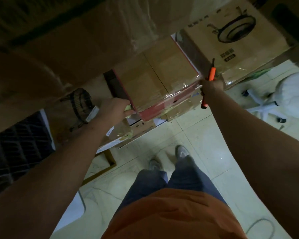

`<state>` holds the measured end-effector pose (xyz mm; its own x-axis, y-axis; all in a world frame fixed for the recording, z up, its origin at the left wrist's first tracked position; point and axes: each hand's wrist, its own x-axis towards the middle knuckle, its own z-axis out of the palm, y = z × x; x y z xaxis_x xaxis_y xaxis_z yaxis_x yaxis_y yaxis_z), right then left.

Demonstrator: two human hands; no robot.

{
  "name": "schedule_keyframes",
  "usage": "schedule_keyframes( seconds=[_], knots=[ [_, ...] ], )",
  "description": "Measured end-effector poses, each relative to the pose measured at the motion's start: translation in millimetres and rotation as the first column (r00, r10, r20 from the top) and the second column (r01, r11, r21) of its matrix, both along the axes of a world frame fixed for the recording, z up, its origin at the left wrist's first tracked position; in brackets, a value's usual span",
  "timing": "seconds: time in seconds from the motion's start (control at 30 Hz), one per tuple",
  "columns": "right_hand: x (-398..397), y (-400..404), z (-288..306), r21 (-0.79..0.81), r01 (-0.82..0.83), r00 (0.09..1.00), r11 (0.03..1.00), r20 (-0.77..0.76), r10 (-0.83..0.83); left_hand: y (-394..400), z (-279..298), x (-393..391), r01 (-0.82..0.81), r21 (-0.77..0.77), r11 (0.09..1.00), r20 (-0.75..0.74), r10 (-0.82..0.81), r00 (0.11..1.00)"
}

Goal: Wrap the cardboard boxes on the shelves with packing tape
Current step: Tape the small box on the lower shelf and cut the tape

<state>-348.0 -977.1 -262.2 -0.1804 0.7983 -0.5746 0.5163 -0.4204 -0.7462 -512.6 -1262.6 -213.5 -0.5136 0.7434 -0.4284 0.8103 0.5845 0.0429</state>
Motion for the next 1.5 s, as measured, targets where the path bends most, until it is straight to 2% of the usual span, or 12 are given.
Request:
schedule_keyframes(
  seconds=[0.1, 0.2, 0.4, 0.57, 0.8, 0.87, 0.97, 1.03, 1.2, 1.3, 1.43, 1.5],
  knots=[
    [0, 9, 5, 0.120, -0.006, 0.997, 0.993, 0.073, -0.003, 12, -1, 8, 0.003, -0.011, 1.000, -0.029, -0.004, 1.000],
    [0, 9, 10, 0.214, 0.060, 0.994, 0.975, 0.078, -0.078, 25, -7, 24, -0.046, 0.038, 0.998, 0.020, 0.045, 0.999],
    [-6, -5, 8, 0.338, -0.098, 0.994, 0.936, 0.078, 0.076, 58, -21, 71, -0.125, 0.235, 0.964, 0.134, 0.095, 0.986],
    [-2, -14, 14, 0.301, -0.162, 0.982, 0.940, 0.145, 0.123, 62, -29, 78, -0.187, 0.246, 0.951, 0.197, 0.140, 0.970],
    [13, -114, 14, 0.235, -0.248, 0.966, 0.940, 0.131, 0.222, 55, -39, 80, -0.252, 0.228, 0.941, 0.276, 0.186, 0.943],
    [20, -130, 16, 0.215, -0.279, 0.959, 0.936, 0.099, 0.264, 51, -44, 80, -0.327, 0.229, 0.917, 0.390, 0.222, 0.894],
    [36, -131, 20, 0.271, -0.301, 0.953, 0.915, 0.111, 0.280, 48, -41, 81, -0.468, 0.192, 0.862, 0.636, 0.254, 0.729],
    [46, -132, 22, 0.319, -0.293, 0.955, 0.901, 0.142, 0.260, 47, -36, 82, -0.488, 0.153, 0.859, 0.727, 0.236, 0.644],
    [34, -144, 20, 0.265, -0.333, 0.938, 0.905, 0.195, 0.288, 40, -36, 86, -0.517, 0.181, 0.837, 0.744, 0.227, 0.629],
    [23, -145, 17, 0.251, -0.386, 0.892, 0.888, 0.345, 0.291, 38, -36, 88, -0.563, 0.163, 0.810, 0.756, 0.264, 0.599],
    [16, -148, 18, 0.248, -0.375, 0.856, 0.893, 0.463, 0.231, 34, -40, 90, -0.492, 0.093, 0.866, 0.773, 0.249, 0.584],
    [14, -152, 20, 0.258, -0.369, 0.851, 0.893, 0.481, 0.213, 35, -42, 90, -0.461, 0.097, 0.882, 0.746, 0.242, 0.620]
  ],
)
